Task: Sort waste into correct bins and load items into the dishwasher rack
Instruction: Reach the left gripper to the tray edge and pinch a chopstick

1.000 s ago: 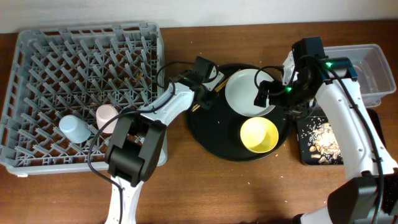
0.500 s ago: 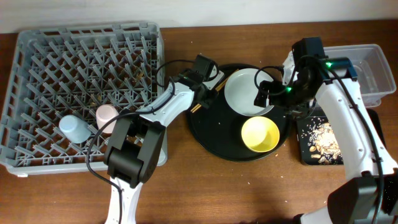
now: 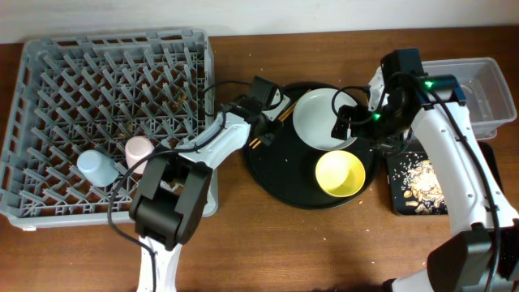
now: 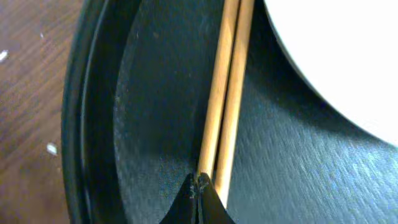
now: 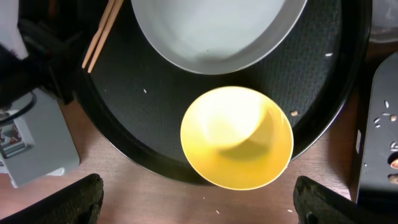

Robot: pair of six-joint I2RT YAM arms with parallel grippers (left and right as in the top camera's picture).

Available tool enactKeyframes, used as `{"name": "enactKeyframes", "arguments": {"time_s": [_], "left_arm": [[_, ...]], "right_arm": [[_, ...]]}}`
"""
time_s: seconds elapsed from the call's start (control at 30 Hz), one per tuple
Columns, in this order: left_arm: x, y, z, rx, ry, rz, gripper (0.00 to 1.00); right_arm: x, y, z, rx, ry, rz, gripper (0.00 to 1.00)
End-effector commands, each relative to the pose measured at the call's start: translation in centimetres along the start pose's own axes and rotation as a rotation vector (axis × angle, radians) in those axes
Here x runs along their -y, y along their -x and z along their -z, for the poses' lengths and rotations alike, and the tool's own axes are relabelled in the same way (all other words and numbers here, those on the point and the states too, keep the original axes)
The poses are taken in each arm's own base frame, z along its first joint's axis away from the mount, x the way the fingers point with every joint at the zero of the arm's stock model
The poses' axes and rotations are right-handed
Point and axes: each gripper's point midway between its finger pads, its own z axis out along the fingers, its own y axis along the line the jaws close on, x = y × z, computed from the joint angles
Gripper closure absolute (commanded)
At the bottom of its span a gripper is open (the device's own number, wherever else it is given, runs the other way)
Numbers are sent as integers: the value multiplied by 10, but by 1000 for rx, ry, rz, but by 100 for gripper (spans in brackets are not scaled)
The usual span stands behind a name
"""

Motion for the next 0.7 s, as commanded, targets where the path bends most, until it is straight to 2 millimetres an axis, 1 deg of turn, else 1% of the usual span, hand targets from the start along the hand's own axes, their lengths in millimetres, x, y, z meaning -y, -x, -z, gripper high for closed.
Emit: {"name": "enactKeyframes", "arguments": {"time_s": [0.0,0.03,0.07,0.1,0.13,0.17,0.2,0.23,0.27,0.37,0.4,0.47,0.57,0.6,0.63,0.67], "left_arm": [[-8,36,67,123,25,33,99],[-8,38,71,131,25,32,95],[-7,37,70,127,25,32,89],[-6,33,63,111,22,31,83],[-4,28,54,94,18,29,80],[-4,20,42,67,14,30,76],[-3,12,27,39,10,11,68],[-1,6,17,18,4,1,58],[-1,1,10,5,2,1,56],[0,0,-1,10,2,-15,58],[1,-4,-7,-1,-1,-15,62],[1,-9,-14,-18,-4,-14,66],[1,-6,-15,-2,-1,-14,67],[1,-5,-15,2,-1,-14,69],[8,-1,-11,12,-37,-16,73],[12,3,-5,26,-59,-18,73]], "right_arm": [[-3,0,7,20,9,2,2],[-3,0,7,20,9,2,2],[-3,0,7,20,9,2,2],[-3,0,7,20,9,2,2],[-3,0,7,20,9,2,2],[-3,0,7,20,9,2,2],[-3,0,7,21,9,2,2],[-3,0,7,21,9,2,2],[-3,0,7,21,9,2,2],[-3,0,7,20,9,2,2],[-3,0,7,20,9,2,2],[-3,0,7,21,9,2,2],[-3,0,7,21,9,2,2],[-3,0,7,20,9,2,2],[-3,0,7,21,9,2,2],[-3,0,7,22,9,2,2]]}}
